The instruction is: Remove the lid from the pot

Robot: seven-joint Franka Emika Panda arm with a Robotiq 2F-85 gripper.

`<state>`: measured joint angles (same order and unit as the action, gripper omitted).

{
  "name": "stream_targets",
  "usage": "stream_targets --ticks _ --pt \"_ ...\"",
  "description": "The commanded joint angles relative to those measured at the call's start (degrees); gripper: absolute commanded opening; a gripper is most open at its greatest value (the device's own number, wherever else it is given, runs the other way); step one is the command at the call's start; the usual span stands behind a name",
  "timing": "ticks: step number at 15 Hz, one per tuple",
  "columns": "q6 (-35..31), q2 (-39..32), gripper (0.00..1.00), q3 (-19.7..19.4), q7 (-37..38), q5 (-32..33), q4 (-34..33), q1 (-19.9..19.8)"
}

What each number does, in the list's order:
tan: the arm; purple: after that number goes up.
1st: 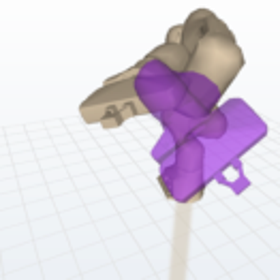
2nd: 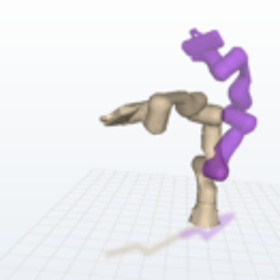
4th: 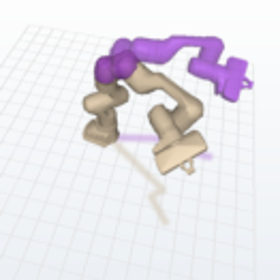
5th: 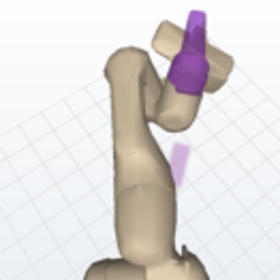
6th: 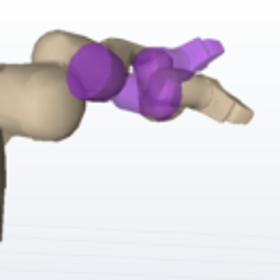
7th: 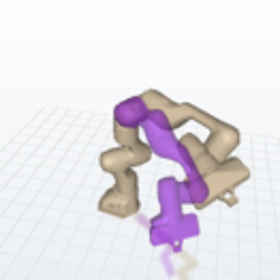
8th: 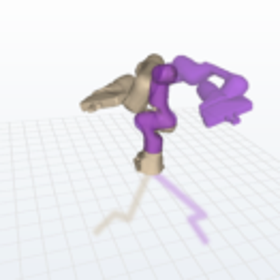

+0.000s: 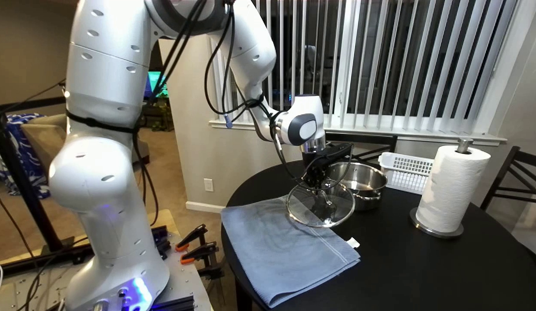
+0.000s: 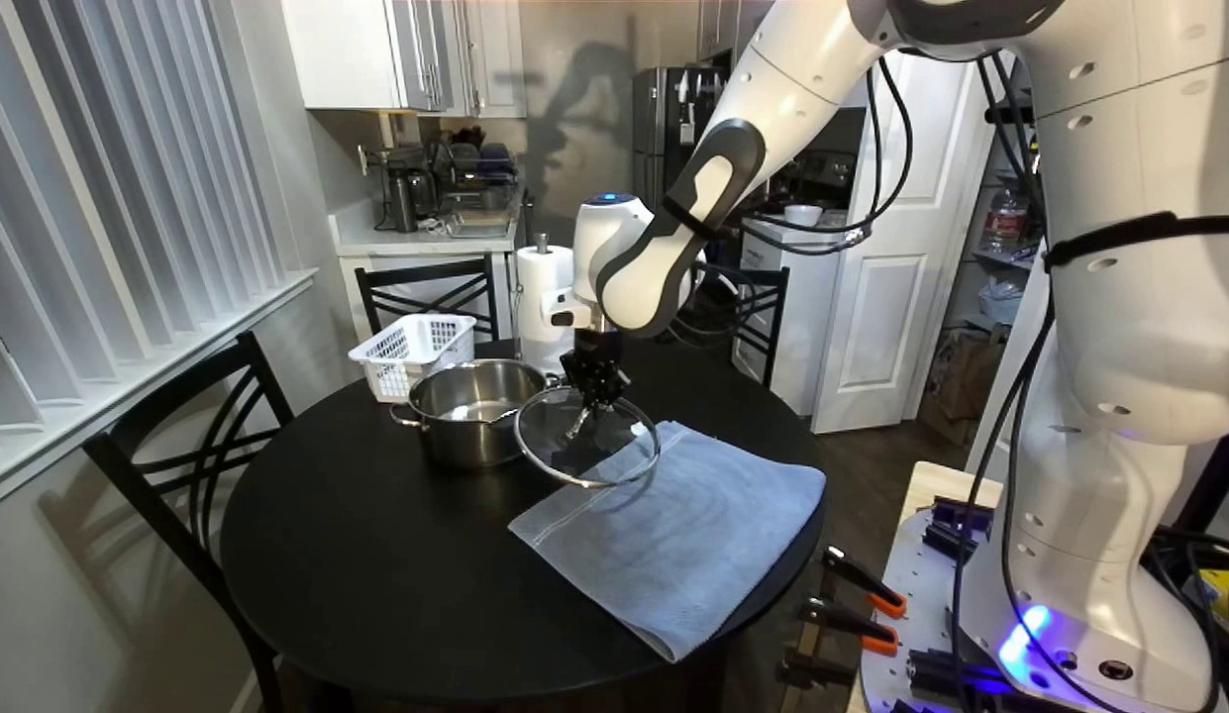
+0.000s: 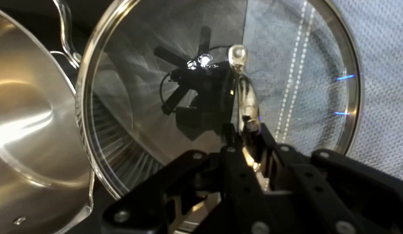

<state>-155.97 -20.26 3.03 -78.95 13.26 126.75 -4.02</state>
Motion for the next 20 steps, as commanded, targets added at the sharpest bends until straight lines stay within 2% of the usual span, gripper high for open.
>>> stream_targets --ticks 1,4,9,14,18,19,20 --pt "1.77 -0.93 0.07 1.31 -3.84 -1.15 -4.71 -2.19" --pt "2.92 -2.02 0.07 1.36 -5.18 -1.02 -7.88 -2.89" --pt "6.50 -3.29 0.07 3.25 -15.21 -1.63 -11.46 -5.15" --pt "16.50 -5.35 0.07 2.91 -24.60 -3.70 -17.54 -6.42" --pt "22.93 -8.12 0.07 1.86 -28.10 -4.30 -23.67 -5.76" --pt "17.18 0.25 0.07 1.54 -26.11 -3.67 -8.55 -5.59" --pt "17.26 0.30 0.07 1.46 -26.16 -3.67 -8.34 -5.55"
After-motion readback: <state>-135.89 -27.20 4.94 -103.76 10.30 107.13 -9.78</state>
